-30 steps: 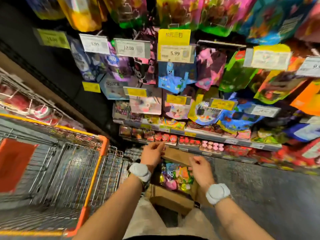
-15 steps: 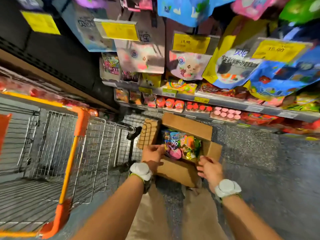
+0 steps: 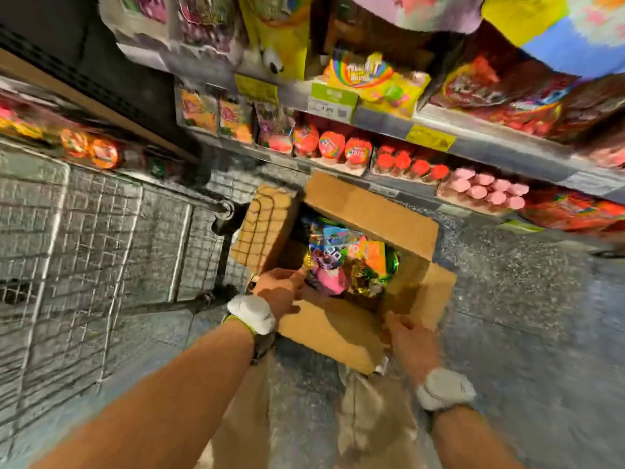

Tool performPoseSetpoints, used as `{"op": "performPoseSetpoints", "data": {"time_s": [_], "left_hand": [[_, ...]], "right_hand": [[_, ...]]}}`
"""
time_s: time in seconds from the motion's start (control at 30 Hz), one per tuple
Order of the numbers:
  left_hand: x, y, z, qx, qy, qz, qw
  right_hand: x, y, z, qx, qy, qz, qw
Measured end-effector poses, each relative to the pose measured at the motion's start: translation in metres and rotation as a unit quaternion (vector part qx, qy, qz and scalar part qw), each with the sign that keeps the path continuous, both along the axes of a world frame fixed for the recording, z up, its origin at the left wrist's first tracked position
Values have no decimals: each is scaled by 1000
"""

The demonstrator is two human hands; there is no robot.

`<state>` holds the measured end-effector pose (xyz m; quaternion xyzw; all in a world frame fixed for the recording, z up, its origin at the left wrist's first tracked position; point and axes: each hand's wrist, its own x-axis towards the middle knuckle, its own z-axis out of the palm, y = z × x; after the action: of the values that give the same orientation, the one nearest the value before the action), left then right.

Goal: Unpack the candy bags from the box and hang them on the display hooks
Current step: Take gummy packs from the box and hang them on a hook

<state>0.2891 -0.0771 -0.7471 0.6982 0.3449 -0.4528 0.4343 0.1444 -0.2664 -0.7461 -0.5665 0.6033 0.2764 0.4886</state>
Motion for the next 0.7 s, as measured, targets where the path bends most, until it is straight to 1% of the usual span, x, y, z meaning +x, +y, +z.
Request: {"op": "performPoseSetpoints", "data": {"time_s": [0.07,0.13,0.2,0.33,0.47,0.53,0.6,0.7], "left_hand": [[1,-3,-29,5,-9,1,1000],[5,-8,-43,4,-22,-5,1000],[3,-13,-74,8,-38,0,999],[7,-19,-119,31,-13,9,999],[11,-18,-172,52,-14,1,999],[11,-17,-196,63,-12,-18,998],[10,-20,-215,34,-4,-5,999],[9,-23,-230,3,8,-21,1000]], "right_hand": [[-1,2,-27,-6,-13,18,1000],[6,3,-42,-13,-27,19,999],[13,1,-69,-9,-36,31,999],[35,-6,-107,29,-46,3,998],[55,-9,-144,23,-75,46,996],[61,-9,-165,9,-72,94,993],[66,-10,-189,-10,-88,149,985],[73,-8,-214,-15,-84,163,983]]}}
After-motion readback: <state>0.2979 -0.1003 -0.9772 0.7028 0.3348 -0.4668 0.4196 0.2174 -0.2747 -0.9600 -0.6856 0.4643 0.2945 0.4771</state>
